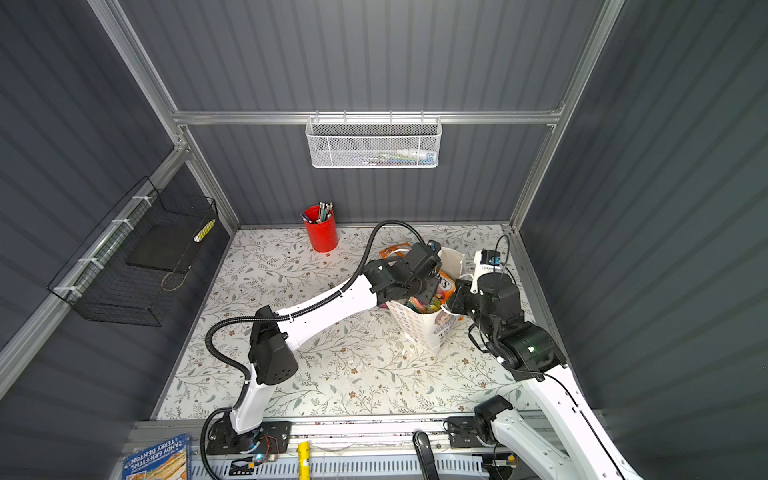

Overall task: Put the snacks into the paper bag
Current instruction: 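Lower the Fox's packet into the bag and open the left gripper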

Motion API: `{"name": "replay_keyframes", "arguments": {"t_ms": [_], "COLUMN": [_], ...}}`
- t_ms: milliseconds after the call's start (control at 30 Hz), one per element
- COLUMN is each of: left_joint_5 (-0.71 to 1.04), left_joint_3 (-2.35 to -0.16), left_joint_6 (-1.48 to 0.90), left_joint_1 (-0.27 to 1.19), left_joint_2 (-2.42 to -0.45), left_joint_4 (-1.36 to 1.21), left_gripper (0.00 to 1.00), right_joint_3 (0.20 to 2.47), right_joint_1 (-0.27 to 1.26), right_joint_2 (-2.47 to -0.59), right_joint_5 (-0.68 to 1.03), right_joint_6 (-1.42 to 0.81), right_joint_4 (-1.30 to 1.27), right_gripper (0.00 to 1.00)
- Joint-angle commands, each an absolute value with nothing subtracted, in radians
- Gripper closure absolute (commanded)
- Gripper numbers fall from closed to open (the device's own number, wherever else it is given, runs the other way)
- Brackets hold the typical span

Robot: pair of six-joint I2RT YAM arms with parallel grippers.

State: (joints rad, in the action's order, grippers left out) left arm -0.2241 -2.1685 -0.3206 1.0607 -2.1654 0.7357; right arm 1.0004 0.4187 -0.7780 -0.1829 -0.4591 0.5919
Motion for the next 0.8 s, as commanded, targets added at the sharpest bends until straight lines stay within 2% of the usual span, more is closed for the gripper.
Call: {"name": "replay_keyframes", "arguments": {"t_ms": [0, 67, 200, 333, 667, 767], "left_joint_5": [-0.211, -0.215, -0.206, -0.210, -0.204, -0.185], "left_joint_3": [-2.231, -2.238, -2.244, -2.228, -2.103, -2.060], "left_joint_6": [-0.318, -0.323, -0.338, -0.347, -0.374, -0.379], "left_joint_1": [1.058, 1.058, 1.057, 1.057, 1.057, 1.057], "left_joint_2": [-2.192, -2.201, -2.191, -2.159, -1.984, -1.913], "left_joint_4": [0.739, 0.739, 0.738, 0.726, 0.687, 0.664], "left_gripper": [0.74, 0.63, 0.48, 0.41, 0.05, 0.00], "right_joint_3": [1.005, 1.007, 1.003, 1.005, 1.004, 1.002], "right_joint_1": [0.423, 0.423, 0.424, 0.424, 0.425, 0.425], "right_joint_2": [-0.775, -0.773, -0.767, -0.769, -0.768, -0.768], "right_joint_5": [-0.177, -0.176, -0.184, -0.186, -0.189, -0.192], "right_joint_6": [-0.445, -0.446, -0.444, -0.443, -0.446, -0.445], "right_joint_4": [0.554, 0.555, 0.553, 0.555, 0.554, 0.552], "right_gripper": [1.00, 1.00, 1.00, 1.00, 1.00, 1.00]}}
